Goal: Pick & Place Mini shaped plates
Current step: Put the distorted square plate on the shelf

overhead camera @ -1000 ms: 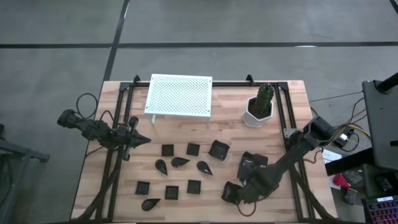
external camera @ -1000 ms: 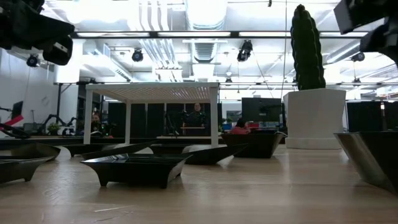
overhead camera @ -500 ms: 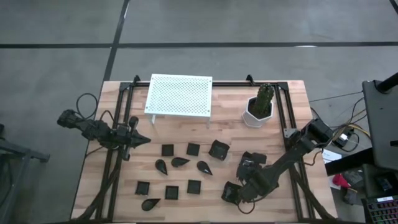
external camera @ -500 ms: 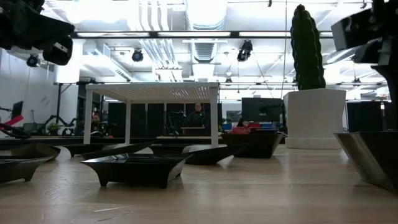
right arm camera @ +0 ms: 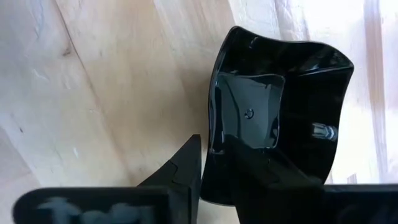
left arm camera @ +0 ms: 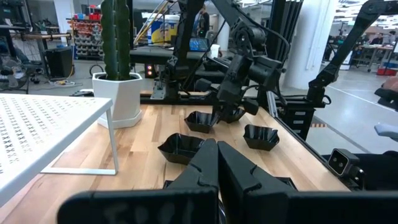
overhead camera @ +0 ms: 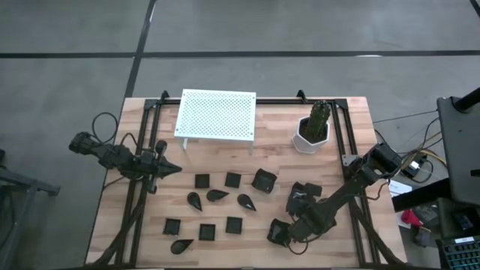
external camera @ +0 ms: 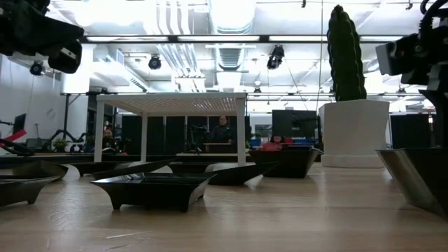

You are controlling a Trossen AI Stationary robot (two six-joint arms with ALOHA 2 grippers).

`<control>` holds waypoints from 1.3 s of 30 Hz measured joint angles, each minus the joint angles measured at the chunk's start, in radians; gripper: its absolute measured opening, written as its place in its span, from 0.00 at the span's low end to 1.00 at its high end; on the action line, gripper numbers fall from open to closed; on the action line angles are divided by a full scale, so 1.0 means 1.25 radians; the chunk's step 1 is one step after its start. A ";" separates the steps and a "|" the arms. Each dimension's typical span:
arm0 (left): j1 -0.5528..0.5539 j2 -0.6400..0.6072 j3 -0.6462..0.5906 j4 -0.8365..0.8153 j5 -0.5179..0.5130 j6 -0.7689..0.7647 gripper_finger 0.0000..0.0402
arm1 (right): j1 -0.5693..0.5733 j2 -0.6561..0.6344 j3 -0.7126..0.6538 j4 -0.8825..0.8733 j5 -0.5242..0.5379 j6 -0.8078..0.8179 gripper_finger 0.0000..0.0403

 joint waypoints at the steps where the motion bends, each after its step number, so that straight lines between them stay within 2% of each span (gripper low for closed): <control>1: 0.000 0.000 0.000 0.000 0.000 0.000 0.00 | 0.000 0.000 0.000 0.000 0.003 0.000 0.14; 8: 0.000 0.000 0.000 0.000 0.000 0.000 0.00 | 0.000 0.000 0.014 0.002 0.014 -0.001 0.03; 14: 0.000 0.000 0.000 0.000 0.000 0.000 0.00 | 0.000 0.000 0.070 -0.017 0.044 -0.037 0.02; 19: 0.000 0.000 0.000 0.000 0.000 0.000 0.00 | -0.010 0.000 0.174 -0.093 0.097 -0.093 0.02; 29: 0.000 0.000 0.000 0.000 0.000 0.000 0.00 | -0.108 -0.001 0.397 -0.191 0.219 -0.351 0.02; 39: 0.000 0.000 0.000 0.000 0.000 0.000 0.00 | -0.252 -0.001 0.571 -0.217 0.292 -0.621 0.02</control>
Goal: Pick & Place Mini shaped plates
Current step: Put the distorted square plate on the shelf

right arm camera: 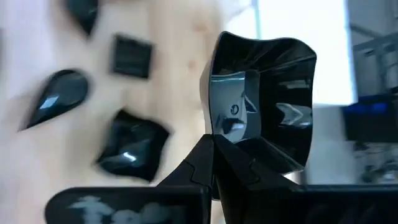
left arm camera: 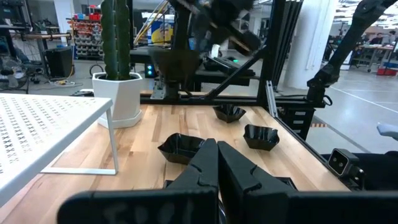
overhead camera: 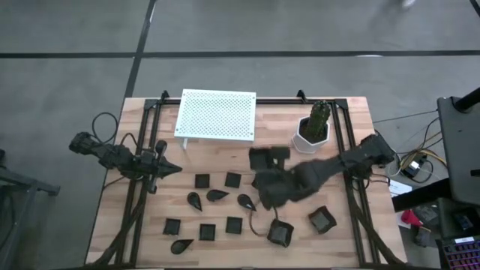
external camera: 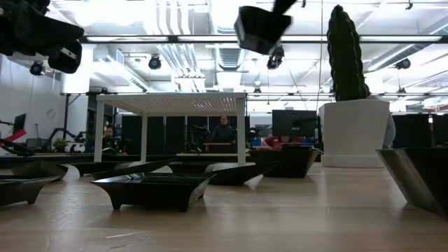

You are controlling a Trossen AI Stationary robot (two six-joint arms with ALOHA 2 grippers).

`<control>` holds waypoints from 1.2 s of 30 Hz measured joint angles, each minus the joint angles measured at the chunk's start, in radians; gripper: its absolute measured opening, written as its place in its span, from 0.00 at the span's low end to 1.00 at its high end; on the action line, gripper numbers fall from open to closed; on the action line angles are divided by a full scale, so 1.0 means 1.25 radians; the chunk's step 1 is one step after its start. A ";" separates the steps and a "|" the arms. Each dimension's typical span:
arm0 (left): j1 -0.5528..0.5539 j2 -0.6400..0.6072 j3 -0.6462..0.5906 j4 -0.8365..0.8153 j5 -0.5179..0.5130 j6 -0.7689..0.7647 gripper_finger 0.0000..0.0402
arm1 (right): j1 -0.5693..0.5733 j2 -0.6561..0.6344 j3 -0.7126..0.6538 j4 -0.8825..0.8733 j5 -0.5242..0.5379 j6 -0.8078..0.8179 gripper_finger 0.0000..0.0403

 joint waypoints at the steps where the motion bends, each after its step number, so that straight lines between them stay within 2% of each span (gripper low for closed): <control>1: 0.000 0.000 0.000 0.000 0.000 0.000 0.00 | -0.015 0.000 0.012 0.002 0.013 -0.027 0.02; 10: 0.000 0.000 0.000 0.000 0.000 0.000 0.00 | -0.148 0.000 0.084 0.020 0.045 -0.210 0.02; 19: 0.000 0.000 0.000 0.000 0.000 0.000 0.00 | -0.254 0.000 0.060 0.155 0.043 -0.357 0.02; 23: 0.000 0.000 0.000 0.000 0.000 0.000 0.00 | -0.301 0.009 0.043 0.207 -0.009 -0.420 0.02; 26: 0.000 0.000 0.000 0.000 0.000 0.000 0.00 | -0.336 0.027 0.047 0.238 -0.016 -0.455 0.02; 30: 0.000 0.000 0.000 0.000 0.000 0.000 0.00 | -0.370 0.040 0.055 0.247 -0.024 -0.461 0.02; 36: 0.000 0.000 0.000 0.000 0.000 0.000 0.00 | -0.417 0.053 0.047 0.264 -0.091 -0.467 0.02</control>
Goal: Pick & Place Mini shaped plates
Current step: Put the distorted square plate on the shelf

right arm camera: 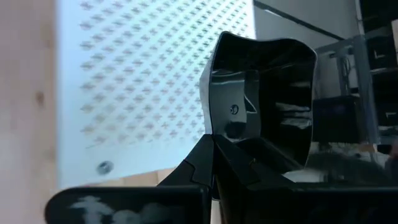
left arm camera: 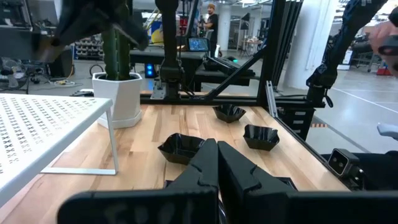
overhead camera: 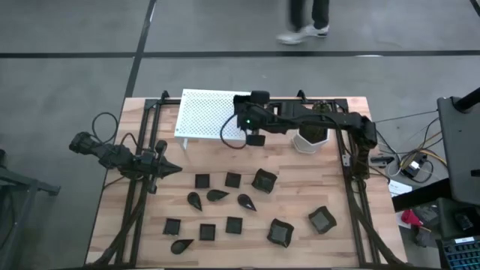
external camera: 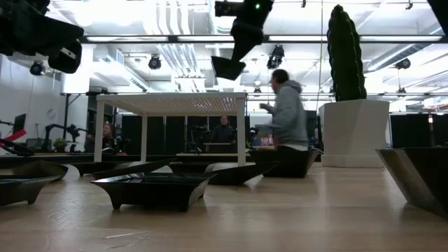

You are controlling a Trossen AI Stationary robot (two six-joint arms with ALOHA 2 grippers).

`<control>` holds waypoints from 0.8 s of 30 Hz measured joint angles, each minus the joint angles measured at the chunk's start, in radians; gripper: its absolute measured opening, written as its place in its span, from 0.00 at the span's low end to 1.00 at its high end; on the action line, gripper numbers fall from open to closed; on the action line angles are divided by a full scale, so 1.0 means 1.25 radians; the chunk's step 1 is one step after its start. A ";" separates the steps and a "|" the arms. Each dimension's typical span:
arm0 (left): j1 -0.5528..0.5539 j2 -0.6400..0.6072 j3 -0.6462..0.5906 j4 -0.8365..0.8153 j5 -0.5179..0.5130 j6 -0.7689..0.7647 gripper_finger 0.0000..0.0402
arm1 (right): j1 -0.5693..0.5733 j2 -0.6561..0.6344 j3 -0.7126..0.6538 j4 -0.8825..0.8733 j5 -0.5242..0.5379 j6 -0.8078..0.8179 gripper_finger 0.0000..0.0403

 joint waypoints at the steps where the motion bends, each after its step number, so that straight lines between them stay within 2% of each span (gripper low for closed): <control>1: 0.000 0.000 0.000 0.000 0.000 0.000 0.00 | -0.006 0.004 0.000 0.000 0.000 -0.007 0.02; 12: 0.000 0.000 0.000 0.000 0.000 0.000 0.00 | -0.032 0.093 0.011 0.018 0.009 -0.088 0.02; 20: 0.000 0.000 0.000 0.000 0.000 0.000 0.00 | -0.036 0.090 0.012 0.027 0.004 -0.081 0.02; 24: 0.000 0.000 0.000 0.000 0.000 0.000 0.00 | -0.051 0.084 0.012 0.028 -0.062 -0.078 0.02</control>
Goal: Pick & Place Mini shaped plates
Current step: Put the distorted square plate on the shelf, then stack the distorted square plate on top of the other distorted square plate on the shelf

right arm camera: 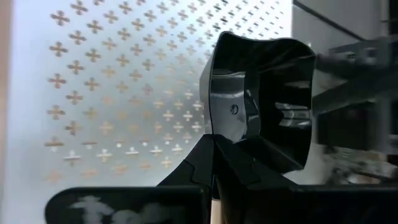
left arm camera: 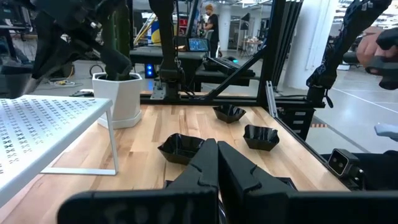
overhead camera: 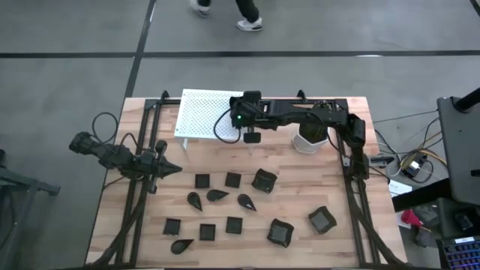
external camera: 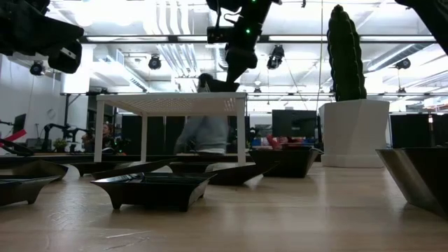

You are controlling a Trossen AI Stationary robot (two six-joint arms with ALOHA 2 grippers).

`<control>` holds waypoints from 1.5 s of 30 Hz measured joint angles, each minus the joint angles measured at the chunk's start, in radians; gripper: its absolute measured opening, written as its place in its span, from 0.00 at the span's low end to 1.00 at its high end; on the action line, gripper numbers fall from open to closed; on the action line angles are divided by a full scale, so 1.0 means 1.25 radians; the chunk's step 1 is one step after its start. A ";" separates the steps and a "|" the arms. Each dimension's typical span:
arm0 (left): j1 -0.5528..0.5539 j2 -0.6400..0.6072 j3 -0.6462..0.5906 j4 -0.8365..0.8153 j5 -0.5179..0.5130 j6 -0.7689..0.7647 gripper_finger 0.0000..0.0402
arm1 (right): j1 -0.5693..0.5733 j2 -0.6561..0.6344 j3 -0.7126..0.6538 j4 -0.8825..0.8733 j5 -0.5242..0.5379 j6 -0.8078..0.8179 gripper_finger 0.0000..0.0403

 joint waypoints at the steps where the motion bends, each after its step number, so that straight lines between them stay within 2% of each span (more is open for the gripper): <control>1: 0.000 0.000 0.000 0.000 0.000 0.000 0.00 | -0.004 0.000 0.000 0.000 -0.016 0.005 0.02; 8: 0.000 0.000 0.000 0.000 0.000 0.000 0.00 | -0.006 0.006 -0.001 -0.003 -0.030 0.011 0.02; 11: 0.000 0.000 0.000 0.000 0.000 0.000 0.00 | -0.006 0.006 -0.001 -0.007 -0.002 0.018 0.03; 15: 0.000 0.000 0.000 0.000 0.000 0.000 0.00 | -0.005 0.006 -0.001 -0.007 0.034 0.018 0.07; 23: 0.000 0.000 0.000 0.000 0.000 0.000 0.00 | 0.006 0.006 -0.001 -0.007 0.034 0.019 0.18; 29: 0.000 0.000 0.000 0.000 0.000 0.000 0.00 | 0.034 0.004 0.028 -0.011 0.032 0.017 0.22; 45: 0.000 0.000 0.000 0.000 0.000 0.000 0.00 | 0.214 0.001 0.146 -0.209 0.026 0.214 0.15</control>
